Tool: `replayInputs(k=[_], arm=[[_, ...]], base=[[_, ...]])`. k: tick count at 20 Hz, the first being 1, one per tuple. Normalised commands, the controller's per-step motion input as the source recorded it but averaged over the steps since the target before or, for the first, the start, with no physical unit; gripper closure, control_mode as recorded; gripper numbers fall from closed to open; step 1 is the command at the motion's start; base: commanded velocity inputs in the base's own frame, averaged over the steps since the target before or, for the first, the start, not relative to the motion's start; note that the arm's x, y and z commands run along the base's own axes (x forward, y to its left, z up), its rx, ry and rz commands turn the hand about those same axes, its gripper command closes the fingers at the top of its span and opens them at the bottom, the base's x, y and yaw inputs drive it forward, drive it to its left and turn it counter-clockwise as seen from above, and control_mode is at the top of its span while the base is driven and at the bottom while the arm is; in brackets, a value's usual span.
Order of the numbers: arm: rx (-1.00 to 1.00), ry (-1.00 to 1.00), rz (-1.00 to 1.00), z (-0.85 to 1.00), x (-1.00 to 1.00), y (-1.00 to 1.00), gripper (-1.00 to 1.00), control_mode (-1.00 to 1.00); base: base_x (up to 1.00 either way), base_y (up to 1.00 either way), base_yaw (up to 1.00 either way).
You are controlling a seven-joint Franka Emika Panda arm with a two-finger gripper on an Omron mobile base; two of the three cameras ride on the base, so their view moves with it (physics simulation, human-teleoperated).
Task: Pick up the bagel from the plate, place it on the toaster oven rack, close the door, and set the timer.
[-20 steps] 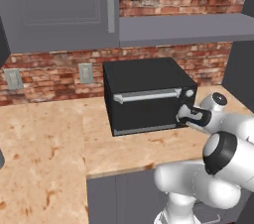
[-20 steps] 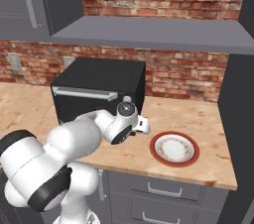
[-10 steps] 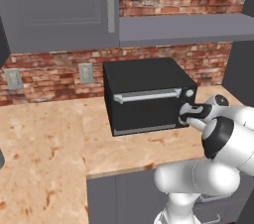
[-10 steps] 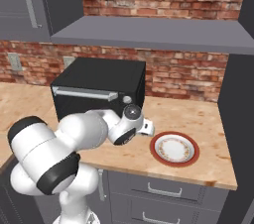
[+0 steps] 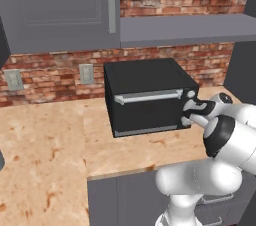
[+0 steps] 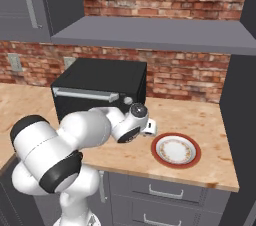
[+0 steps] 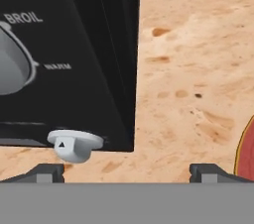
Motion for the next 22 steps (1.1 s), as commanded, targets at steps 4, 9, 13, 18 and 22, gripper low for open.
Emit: replayInputs(k=[4,9,13,18,22], arm=[[0.0,0.0,0.01,0.0,-0.15,0.03,-1.0,-1.0],[0.0,0.0,0.0,0.0,0.0,0.06,-1.0,-1.0],[0.0,0.0,0.0,0.0,0.37,0.01,-1.0,-1.0],[0.0,0.0,0.0,0.0,0.31,0.0,-1.0,-1.0],[0.0,0.0,0.0,-0.03,0.0,0.0,-1.0,-1.0]], base=[[0.0,0.0,0.0],[0.0,0.0,0.0],[0.0,0.0,0.0],[0.0,0.0,0.0],[0.0,0.0,0.0]])
